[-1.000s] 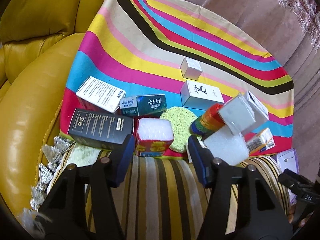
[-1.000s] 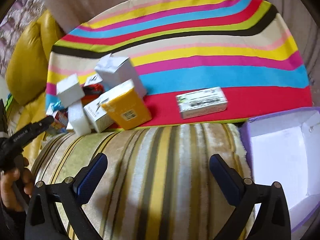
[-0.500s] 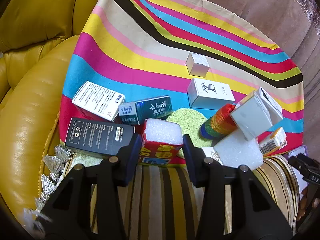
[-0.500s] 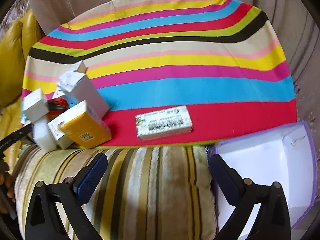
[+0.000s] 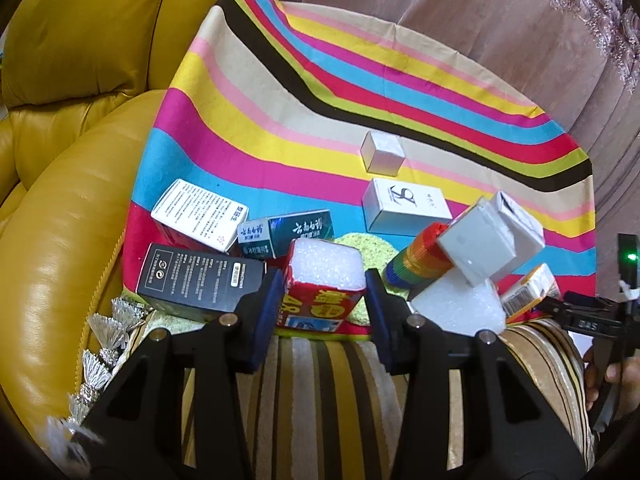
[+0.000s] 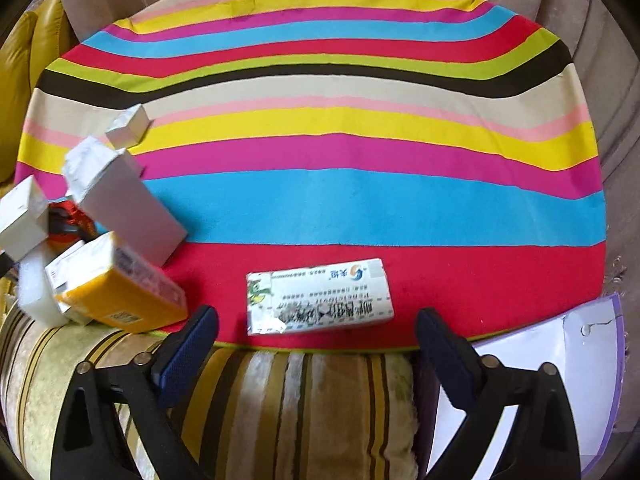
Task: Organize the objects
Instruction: 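Close left tool on red foam-topped box while right tool grips white printed box, then carry both boxes into purple-rimmed storage box and open both tools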
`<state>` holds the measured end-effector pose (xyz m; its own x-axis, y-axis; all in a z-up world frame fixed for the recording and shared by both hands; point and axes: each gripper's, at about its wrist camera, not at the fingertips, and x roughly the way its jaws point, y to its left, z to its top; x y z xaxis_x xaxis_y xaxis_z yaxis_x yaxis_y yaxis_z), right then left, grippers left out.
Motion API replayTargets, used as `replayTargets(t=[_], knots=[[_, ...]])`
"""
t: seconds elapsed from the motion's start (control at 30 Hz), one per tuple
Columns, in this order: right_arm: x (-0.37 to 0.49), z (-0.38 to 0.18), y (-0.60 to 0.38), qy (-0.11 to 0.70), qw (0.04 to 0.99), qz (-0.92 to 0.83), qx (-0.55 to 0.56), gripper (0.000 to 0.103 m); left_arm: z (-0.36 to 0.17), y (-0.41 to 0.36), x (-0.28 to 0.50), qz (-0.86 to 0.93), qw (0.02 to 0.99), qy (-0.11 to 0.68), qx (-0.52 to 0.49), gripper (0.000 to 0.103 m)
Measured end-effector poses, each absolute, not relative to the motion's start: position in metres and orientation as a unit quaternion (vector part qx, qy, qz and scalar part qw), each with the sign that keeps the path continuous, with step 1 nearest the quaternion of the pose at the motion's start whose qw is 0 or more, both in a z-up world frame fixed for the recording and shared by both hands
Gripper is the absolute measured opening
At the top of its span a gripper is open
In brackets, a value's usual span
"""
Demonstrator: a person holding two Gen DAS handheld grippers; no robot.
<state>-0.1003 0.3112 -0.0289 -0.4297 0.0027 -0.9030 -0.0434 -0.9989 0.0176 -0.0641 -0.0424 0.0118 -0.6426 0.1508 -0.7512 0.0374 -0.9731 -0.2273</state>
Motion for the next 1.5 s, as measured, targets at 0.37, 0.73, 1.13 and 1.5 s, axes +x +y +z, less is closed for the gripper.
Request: replayTargets(t=[0.37, 0.73, 1.13, 1.5], knots=[[-0.107, -0.039, 0.309, 0.022, 0.015, 0.837, -0.547, 0.077, 0.029, -0.02, -0.047, 0.912, 0.065, -0.129, -0.384, 0.046], [-0.079, -0.016, 0.314, 0.05, 0.011, 0.857, -0.513, 0.077, 0.045, 0.007, -0.031, 0.917, 0.092, -0.129, -0.365, 0.046], [-0.025, 0.01, 0.328, 0.082, 0.047, 0.881, -0.463, 0.077, 0.063, 0.06, -0.011, 0.916, 0.165, -0.099, -0.351, 0.046], [0.022, 0.011, 0.36, 0.131, 0.099, 0.873, -0.459, 0.077, 0.065, 0.116, -0.007, 0.892, 0.249, -0.087, -0.366, 0.046]])
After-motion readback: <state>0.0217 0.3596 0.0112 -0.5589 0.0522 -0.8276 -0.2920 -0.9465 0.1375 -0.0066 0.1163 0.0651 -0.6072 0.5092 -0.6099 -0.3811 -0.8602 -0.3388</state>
